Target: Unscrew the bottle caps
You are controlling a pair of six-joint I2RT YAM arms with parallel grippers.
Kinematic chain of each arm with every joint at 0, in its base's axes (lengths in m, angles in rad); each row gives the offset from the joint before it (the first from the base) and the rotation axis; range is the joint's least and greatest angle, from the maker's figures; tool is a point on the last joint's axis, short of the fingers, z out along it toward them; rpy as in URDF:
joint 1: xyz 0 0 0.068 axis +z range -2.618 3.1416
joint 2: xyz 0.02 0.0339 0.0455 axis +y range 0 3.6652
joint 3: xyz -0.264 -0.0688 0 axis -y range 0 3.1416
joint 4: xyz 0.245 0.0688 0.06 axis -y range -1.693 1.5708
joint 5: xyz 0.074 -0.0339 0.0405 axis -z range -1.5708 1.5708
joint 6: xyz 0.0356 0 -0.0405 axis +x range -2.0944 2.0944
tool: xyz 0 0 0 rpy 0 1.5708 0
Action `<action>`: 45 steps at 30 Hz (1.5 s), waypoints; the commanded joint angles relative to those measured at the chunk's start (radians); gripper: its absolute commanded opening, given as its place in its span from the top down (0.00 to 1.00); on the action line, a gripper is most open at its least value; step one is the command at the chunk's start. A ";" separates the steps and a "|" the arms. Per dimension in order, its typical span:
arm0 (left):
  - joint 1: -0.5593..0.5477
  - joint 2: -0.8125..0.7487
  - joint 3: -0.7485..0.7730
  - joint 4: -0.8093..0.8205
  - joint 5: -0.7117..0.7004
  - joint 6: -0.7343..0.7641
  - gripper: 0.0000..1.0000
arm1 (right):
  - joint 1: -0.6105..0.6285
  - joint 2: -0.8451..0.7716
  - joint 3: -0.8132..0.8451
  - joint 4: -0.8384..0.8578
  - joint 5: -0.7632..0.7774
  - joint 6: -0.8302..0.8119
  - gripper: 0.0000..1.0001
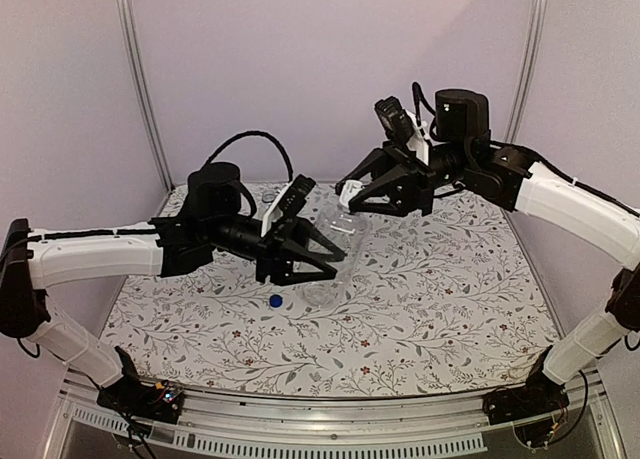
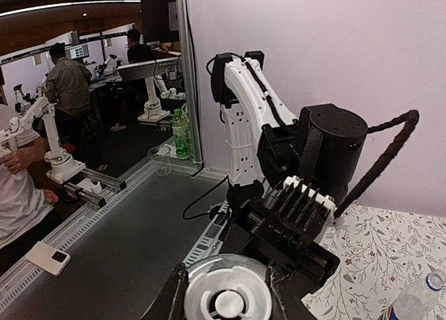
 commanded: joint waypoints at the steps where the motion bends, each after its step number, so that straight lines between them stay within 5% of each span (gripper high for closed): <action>1: 0.024 0.011 0.067 0.124 0.109 -0.076 0.72 | -0.035 0.031 0.036 -0.055 -0.093 -0.056 0.74; 4: 0.026 0.005 0.061 0.115 0.029 -0.072 0.72 | -0.047 0.028 0.040 -0.056 -0.043 -0.033 0.66; 10: 0.026 -0.014 0.057 0.052 -0.179 -0.024 0.73 | -0.051 -0.024 0.013 -0.034 0.151 0.015 0.12; 13: 0.024 -0.016 0.065 0.023 -0.325 -0.005 0.73 | -0.051 -0.046 0.021 -0.026 0.251 0.070 0.02; 27: -0.023 0.029 0.136 -0.031 -0.918 0.067 0.73 | -0.051 -0.069 0.158 -0.096 0.942 0.317 0.01; 45: -0.053 0.069 0.102 -0.021 -1.032 0.122 0.74 | -0.002 0.133 0.279 -0.111 0.909 0.340 0.16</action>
